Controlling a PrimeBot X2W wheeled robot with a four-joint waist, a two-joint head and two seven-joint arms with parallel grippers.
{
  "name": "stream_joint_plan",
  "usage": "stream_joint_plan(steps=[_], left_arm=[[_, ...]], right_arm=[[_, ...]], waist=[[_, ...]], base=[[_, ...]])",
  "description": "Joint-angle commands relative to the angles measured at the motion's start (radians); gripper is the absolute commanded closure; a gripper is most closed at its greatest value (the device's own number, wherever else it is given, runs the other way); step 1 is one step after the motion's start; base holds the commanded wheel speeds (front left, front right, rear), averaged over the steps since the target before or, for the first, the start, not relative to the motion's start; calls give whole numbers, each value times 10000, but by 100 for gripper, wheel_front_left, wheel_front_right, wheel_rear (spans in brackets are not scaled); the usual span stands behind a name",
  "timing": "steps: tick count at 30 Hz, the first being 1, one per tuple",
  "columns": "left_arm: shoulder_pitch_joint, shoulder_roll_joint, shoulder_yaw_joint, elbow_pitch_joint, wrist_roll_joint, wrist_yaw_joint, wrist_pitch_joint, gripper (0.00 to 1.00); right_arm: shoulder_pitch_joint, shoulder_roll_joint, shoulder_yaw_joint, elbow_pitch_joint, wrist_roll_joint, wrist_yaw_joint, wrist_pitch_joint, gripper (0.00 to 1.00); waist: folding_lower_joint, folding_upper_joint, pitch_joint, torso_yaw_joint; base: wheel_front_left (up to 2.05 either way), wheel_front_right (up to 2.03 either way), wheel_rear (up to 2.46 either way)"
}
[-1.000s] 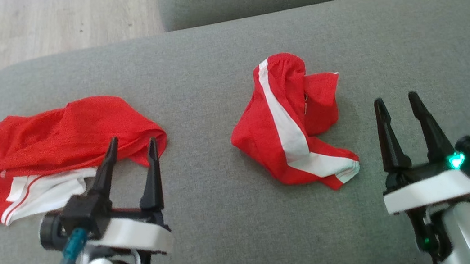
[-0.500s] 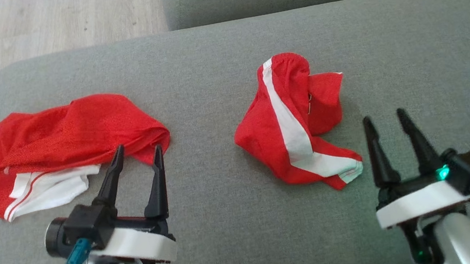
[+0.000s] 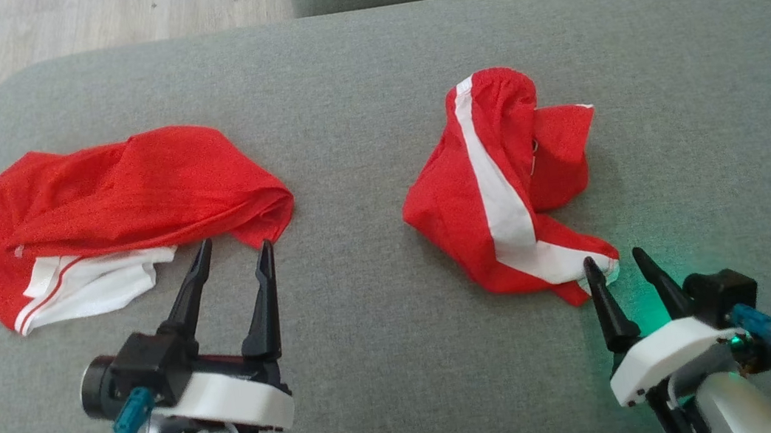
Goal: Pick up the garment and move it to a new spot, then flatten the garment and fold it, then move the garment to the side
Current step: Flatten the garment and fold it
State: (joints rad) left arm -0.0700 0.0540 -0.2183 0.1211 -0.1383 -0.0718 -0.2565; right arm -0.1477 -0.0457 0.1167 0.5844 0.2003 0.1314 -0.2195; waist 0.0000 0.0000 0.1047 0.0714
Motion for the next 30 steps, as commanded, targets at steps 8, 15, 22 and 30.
stream_joint_plan(steps=[8, 15, 22, 30], left_arm=[[-596, -31, 412, -222, 127, -107, -53, 0], [-552, -35, 440, -192, 65, -41, -53, 0], [-462, -36, 479, -261, -46, 37, -53, 0], [-430, -37, 360, -262, -186, 89, -53, 0]], right_arm=[[-863, -45, 984, 1034, 827, -7, 41, 1], [-1254, -45, 675, 1555, 560, -7, -214, 100], [-1281, -45, -2307, 1197, -2135, -7, -345, 100], [-965, -45, -5401, -259, -4390, -7, 277, 100]], waist=[[0, 0, 99, 52], [0, 0, -72, -178], [0, 0, -237, -465], [0, 0, -296, -615]], base=[[0, 0, 0], [0, 0, 0], [0, 0, 0], [0, 0, 0]])
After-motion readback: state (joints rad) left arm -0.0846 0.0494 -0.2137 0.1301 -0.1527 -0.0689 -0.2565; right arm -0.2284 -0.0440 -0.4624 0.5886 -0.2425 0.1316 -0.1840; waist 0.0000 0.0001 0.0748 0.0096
